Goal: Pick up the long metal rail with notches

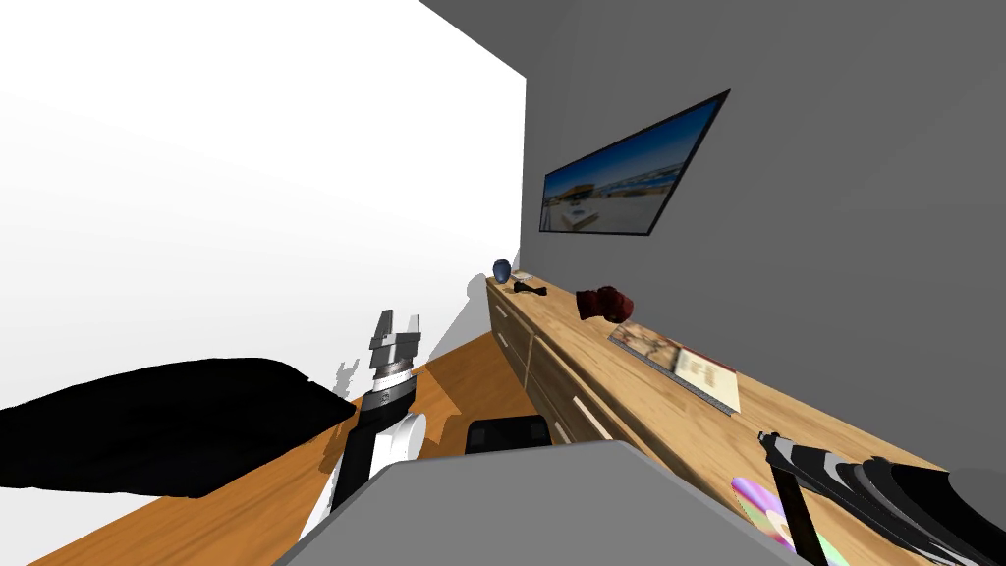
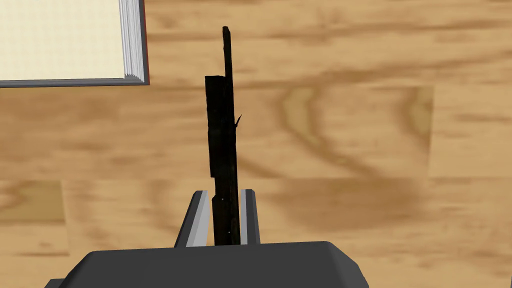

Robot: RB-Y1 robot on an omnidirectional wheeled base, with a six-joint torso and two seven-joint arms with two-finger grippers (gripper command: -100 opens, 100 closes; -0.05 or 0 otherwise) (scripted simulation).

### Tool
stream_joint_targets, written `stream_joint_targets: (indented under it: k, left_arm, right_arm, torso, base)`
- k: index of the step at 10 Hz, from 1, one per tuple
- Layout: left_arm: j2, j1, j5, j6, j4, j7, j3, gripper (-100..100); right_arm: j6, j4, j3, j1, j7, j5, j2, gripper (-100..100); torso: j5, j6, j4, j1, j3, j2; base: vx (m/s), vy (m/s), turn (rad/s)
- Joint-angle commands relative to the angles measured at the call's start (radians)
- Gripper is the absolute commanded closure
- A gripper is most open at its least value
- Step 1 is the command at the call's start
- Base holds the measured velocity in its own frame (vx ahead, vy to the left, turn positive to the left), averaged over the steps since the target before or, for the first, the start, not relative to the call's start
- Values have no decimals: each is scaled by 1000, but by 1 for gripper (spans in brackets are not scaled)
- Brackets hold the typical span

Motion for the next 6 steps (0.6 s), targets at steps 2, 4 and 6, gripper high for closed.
stream_joint_targets:
  k: [2,4,6]
  left_arm:
    - [0,0,0,0,0,0,0,0]
    - [0,0,0,0,0,0,0,0]
    - [0,0,0,0,0,0,0,0]
  right_arm:
    - [0,0,0,0,0,0,0,0]
    - [-49,13,-56,18,-2,4,16,100]
    - [-77,23,-82,20,1,4,26,100]
  torso:
    - [0,0,0,0,0,0]
    - [0,0,0,0,0,0]
    - [0,0,0,2,1,2]
  base:
    - [0,0,0]
    - [-17,5,25]
    - [-36,30,20]
